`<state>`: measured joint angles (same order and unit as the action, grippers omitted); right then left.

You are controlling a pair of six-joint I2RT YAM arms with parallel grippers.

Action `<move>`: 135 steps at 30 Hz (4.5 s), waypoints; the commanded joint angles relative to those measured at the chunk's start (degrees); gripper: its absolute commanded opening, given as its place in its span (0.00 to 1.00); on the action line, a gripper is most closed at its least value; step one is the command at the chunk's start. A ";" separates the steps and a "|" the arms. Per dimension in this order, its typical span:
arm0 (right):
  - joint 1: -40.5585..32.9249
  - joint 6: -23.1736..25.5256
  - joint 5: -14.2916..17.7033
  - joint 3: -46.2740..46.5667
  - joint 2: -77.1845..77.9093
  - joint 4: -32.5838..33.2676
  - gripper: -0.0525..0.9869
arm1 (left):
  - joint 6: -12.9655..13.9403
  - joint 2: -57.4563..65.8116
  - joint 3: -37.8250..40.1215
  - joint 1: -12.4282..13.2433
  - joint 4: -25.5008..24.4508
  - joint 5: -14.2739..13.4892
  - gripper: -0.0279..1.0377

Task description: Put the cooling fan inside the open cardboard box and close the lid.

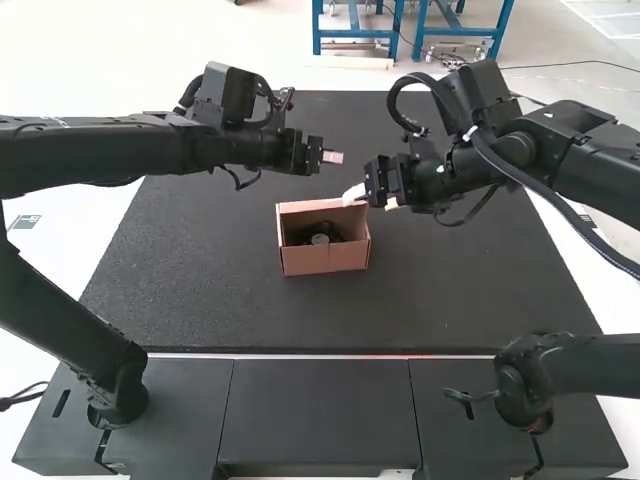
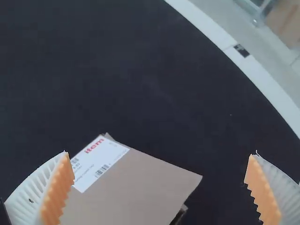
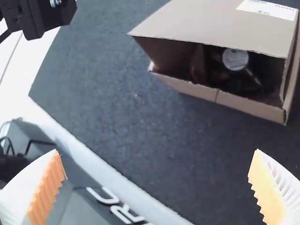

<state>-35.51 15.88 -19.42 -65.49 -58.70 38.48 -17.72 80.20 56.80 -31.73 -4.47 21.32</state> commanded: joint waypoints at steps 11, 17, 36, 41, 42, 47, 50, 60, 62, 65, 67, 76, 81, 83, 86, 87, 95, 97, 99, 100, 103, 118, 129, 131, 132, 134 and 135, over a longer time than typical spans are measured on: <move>2.20 2.67 -2.38 -3.50 1.74 0.02 0.92 | -0.39 -0.75 -12.32 0.17 6.23 1.18 0.83; 2.20 2.93 -2.82 -4.64 1.66 0.10 0.92 | -0.39 -0.49 -14.96 -1.15 7.72 1.18 0.83; 2.20 2.93 -3.43 -3.15 1.83 0.19 0.92 | -1.36 -0.14 -19.62 -3.78 9.48 1.27 0.83; 2.28 2.93 -3.61 -3.50 1.83 0.72 0.93 | -1.45 0.39 -21.90 -5.10 12.73 1.00 0.83; 2.28 2.93 -3.70 -3.41 1.83 0.90 0.92 | -1.45 0.74 -22.17 -5.28 13.35 1.00 0.83; 2.28 3.37 -3.96 -3.32 1.83 0.98 0.92 | -1.45 1.89 -23.31 -6.42 15.63 0.91 0.83; 2.28 3.63 -3.87 -3.41 1.83 0.90 0.92 | -1.36 2.24 -24.19 -6.86 17.04 0.91 0.83; 3.34 3.90 -3.96 -3.06 1.83 0.63 0.92 | -1.09 1.97 -26.74 -6.33 20.47 0.91 0.87; 3.78 3.90 -3.43 -3.06 2.01 0.28 0.93 | -1.18 0.39 -26.30 -5.72 20.55 0.83 0.88; 4.31 3.90 -1.23 -2.71 2.36 -0.77 0.93 | -0.92 -2.86 -25.15 -4.57 20.47 0.21 0.88; 5.01 3.81 1.14 -2.18 2.97 -2.09 0.92 | -0.04 -5.50 -24.54 -3.87 20.29 -0.76 0.90; 7.82 -10.43 26.45 4.32 11.76 -14.84 0.92 | 8.84 -23.87 -22.52 8.43 13.96 -9.28 0.94; 11.16 -19.22 38.40 13.29 21.34 -24.24 0.93 | 12.53 -34.59 -25.15 21.71 13.70 -12.80 0.94; 13.62 -18.25 38.49 17.59 26.18 -29.34 0.93 | 13.41 -38.81 -27.18 26.72 15.72 -14.03 0.94; 18.37 -18.60 44.03 26.30 33.65 -39.09 0.93 | 15.17 -45.22 -30.52 33.22 18.53 -15.17 0.94; 20.13 -18.78 43.94 28.93 36.02 -41.99 0.93 | 15.43 -46.98 -31.92 34.98 19.76 -14.99 0.94; 30.41 -23.26 34.10 44.05 43.49 -57.20 0.93 | 17.19 -57.62 -39.13 40.51 21.17 -6.91 0.94; 31.99 -22.73 31.29 46.60 43.40 -58.87 0.93 | 17.19 -59.81 -40.54 40.34 21.17 -5.06 0.94; 33.05 -20.63 29.35 48.71 43.67 -60.54 0.93 | 17.19 -61.48 -41.94 39.90 21.17 -4.27 0.94; 33.40 -19.75 28.30 49.32 43.67 -61.51 0.93 | 17.19 -62.27 -42.21 39.64 21.08 -3.48 0.94; 33.75 -19.22 26.63 50.38 44.19 -61.59 0.93 | 17.10 -65.17 -42.91 38.41 17.92 -2.60 0.94; 33.66 -18.87 23.90 57.94 56.06 -61.33 0.93 | 17.28 -78.71 -48.80 33.92 20.03 14.19 0.94; 33.84 -19.48 29.88 60.75 58.87 -64.41 0.93 | 28.53 -80.29 -53.10 35.86 23.81 21.83 0.94; 33.84 -23.88 29.88 62.95 58.96 -68.80 0.93 | 36.17 -80.29 -54.16 36.12 24.16 15.68 0.94; 33.84 -26.34 29.88 64.62 58.96 -72.32 0.93 | 36.26 -80.29 -54.95 36.30 26.00 4.17 0.94; 33.75 -28.01 31.20 65.32 58.96 -73.46 0.93 | 23.60 -80.20 -56.80 35.94 33.03 -7.96 0.94; 33.75 -26.34 31.37 65.41 58.96 -71.35 0.93 | 13.58 -80.29 -56.97 35.86 32.42 -12.27 0.94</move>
<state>-2.39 -8.01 9.89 -8.69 -0.34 -34.17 7.49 0.67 0.32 3.81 26.15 27.07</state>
